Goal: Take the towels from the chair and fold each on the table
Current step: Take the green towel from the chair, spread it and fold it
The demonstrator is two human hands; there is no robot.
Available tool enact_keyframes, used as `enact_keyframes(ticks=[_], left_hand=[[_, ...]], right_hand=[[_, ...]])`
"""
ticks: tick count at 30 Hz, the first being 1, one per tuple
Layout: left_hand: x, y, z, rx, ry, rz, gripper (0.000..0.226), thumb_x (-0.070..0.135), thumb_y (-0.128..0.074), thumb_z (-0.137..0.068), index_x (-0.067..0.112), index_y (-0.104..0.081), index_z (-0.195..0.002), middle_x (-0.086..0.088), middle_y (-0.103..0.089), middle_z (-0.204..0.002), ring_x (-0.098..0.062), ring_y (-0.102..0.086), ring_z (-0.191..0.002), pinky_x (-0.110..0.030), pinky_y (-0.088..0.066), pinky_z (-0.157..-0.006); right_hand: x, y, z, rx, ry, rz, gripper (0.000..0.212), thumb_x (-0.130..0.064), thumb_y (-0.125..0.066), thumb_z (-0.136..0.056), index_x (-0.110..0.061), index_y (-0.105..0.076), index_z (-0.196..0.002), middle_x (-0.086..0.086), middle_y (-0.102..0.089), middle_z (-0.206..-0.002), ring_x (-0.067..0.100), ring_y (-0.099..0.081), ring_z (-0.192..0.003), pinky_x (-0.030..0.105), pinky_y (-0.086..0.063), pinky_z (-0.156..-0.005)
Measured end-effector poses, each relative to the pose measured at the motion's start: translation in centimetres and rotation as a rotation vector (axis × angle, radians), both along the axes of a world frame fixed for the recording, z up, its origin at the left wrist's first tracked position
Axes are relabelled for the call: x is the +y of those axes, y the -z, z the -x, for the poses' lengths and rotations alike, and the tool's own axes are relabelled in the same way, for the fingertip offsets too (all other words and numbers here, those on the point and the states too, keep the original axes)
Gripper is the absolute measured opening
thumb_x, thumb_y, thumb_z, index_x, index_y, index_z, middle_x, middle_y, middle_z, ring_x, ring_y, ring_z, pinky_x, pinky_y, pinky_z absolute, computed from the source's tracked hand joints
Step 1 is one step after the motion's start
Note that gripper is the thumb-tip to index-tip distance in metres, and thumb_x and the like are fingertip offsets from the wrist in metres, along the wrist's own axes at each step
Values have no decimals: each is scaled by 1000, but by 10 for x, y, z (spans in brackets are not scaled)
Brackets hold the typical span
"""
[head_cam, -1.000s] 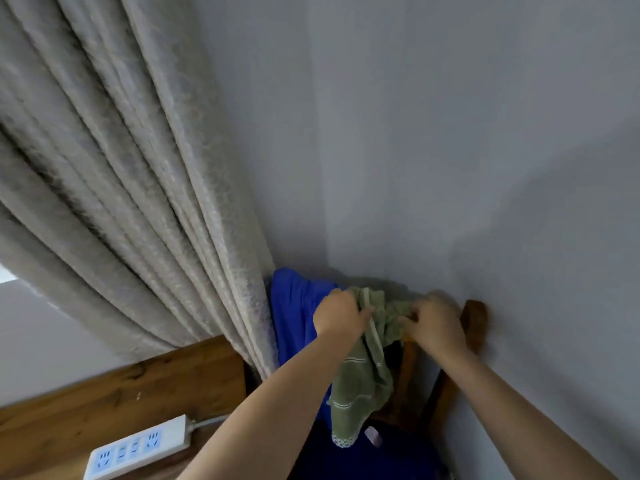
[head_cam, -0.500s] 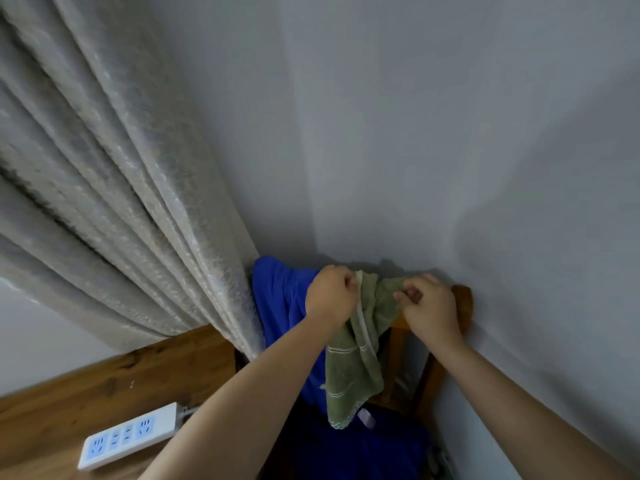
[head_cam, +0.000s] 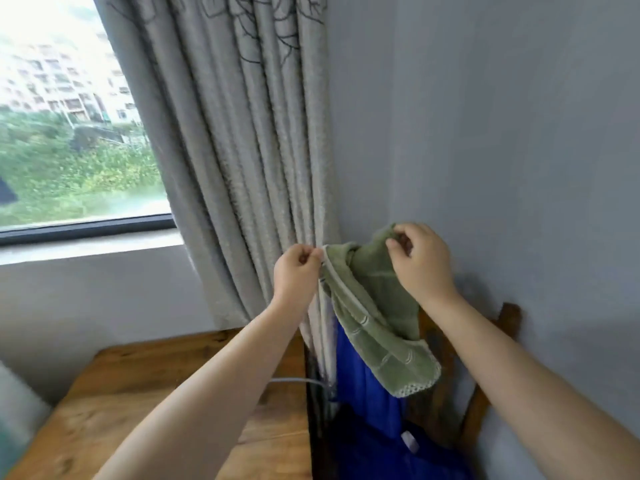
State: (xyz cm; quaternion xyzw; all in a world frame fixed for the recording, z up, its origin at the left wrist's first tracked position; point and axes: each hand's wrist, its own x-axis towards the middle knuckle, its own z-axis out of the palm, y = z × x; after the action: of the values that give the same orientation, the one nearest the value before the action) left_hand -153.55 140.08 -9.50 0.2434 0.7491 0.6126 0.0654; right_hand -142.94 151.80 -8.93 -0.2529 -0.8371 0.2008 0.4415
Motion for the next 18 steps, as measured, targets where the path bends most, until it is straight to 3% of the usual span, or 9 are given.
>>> enact_keyframes(ticks=[4, 7, 9, 13, 16, 18], left_hand=[[-102, -30, 3, 44, -97, -58, 29, 16, -53, -93, 19, -49, -65, 3, -46, -64, -9, -41, -59, -23, -38, -59], [-179, -47, 0, 78, -169, -59, 26, 17, -50, -95, 17, -49, -69, 3, -45, -65, -8, -40, -58, -20, -35, -56], [-232, -52, -4, 115, -242, -41, 17, 15, -47, -96, 12, -49, -79, 4, -44, -66, -7, -39, -59, -19, -34, -55], [-326, -40, -7, 142, -446, 119, 15, 15, -42, -97, 7, -54, -103, -5, -51, -90, -17, -47, -82, -30, -40, -76], [-397, -14, -4, 32, -595, 213, 12, 12, -42, -96, 8, -50, -88, -11, -50, -95, -21, -46, -88, -33, -41, -78], [-439, 5, 2, -68, -666, 266, 21, 12, -45, -95, 11, -47, -74, -12, -50, -95, -22, -47, -90, -34, -42, -82]], right_hand=[[-97, -25, 10, 35, -92, -23, 20, -10, -53, -89, 1, -62, -104, 17, -66, -101, 33, -58, -97, 32, -40, -82], [-166, -37, 12, 63, -184, 9, 21, -10, -50, -90, 1, -59, -106, 17, -65, -104, 33, -58, -98, 41, -42, -90], [-209, -39, 14, 44, -247, 34, 22, -10, -48, -92, 1, -56, -109, 17, -65, -104, 33, -58, -99, 46, -42, -94], [-267, -22, 25, -116, -263, 93, 24, -14, -44, -93, -3, -54, -112, 16, -63, -108, 35, -55, -106, 43, -36, -99], [-304, 3, 45, -300, -295, 189, 25, -16, -43, -94, -4, -54, -113, 18, -60, -118, 35, -50, -116, 40, -32, -101], [-324, 21, 62, -397, -351, 252, 24, -15, -43, -93, -4, -55, -111, 19, -59, -120, 34, -49, -116, 41, -34, -102]])
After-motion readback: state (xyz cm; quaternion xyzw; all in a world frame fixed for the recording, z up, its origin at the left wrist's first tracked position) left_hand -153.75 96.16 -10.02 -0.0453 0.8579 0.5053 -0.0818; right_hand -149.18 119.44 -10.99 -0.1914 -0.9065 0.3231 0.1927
